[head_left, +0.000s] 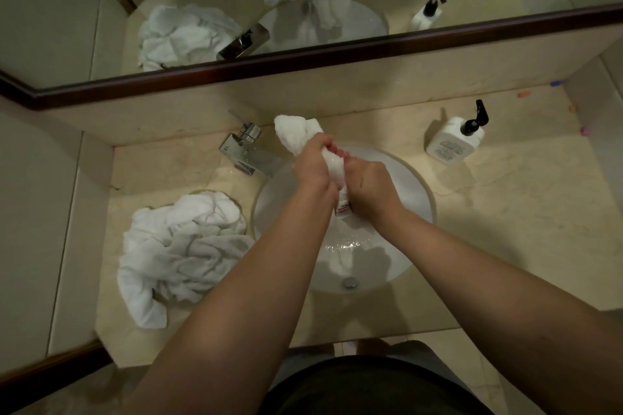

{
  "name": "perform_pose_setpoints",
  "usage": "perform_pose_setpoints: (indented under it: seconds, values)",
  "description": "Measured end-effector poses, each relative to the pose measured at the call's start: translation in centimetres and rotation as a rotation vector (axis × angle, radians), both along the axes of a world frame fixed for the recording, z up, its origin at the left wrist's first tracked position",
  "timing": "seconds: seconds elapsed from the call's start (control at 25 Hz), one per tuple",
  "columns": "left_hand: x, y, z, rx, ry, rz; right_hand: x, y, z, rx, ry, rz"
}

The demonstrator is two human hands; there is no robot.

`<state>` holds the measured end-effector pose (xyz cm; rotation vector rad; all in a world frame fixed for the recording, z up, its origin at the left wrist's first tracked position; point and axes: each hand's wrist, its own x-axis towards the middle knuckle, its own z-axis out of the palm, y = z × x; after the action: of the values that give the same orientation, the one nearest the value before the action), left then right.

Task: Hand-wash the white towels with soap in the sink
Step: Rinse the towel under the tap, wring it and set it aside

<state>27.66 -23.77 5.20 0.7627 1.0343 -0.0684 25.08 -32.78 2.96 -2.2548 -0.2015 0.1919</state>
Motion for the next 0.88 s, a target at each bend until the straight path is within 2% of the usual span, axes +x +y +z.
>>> perform_pose_setpoints:
  seconds: [0.12,0.24,0.32,0.44,0.6,0.72,0.76,0.88]
  values:
    - [-0.8,0.2,0.8,-0.116,-0.019,-0.090,0.6,0.2,0.9,-0.213,-0.009,0.065]
    - [-1.6,-0.3,1.8,-0.134,-0.058,-0.303,0.6,0.4,2.1,-0.269,0.054,0.040]
    - [-1.9,-0.4,2.2,-0.174,-0.100,-0.412,0.6,0.8,3.1,-0.179,0.156,-0.009]
    - [-1.6,0.4,2.4,-0.187,-0.141,-0.448,1.3,0.5,4.0,0.107,0.241,-0.026]
    - [-0.9,1.3,3.0,-0.228,-0.198,-0.522,1.2,-0.2,4.3,0.273,0.020,-0.247]
    - [-0.4,1.2,3.1,-0.186,-0.210,-0.565,1.3,-0.2,3.7,0.117,-0.247,-0.314]
    - [-0.4,1.3,3.0,-0.154,-0.209,-0.580,1.7,-0.4,3.6,0.114,-0.255,-0.313]
    - [-0.5,1.8,2.1,-0.071,-0.217,-0.582,2.8,-0.7,3.9,0.323,-0.029,-0.347]
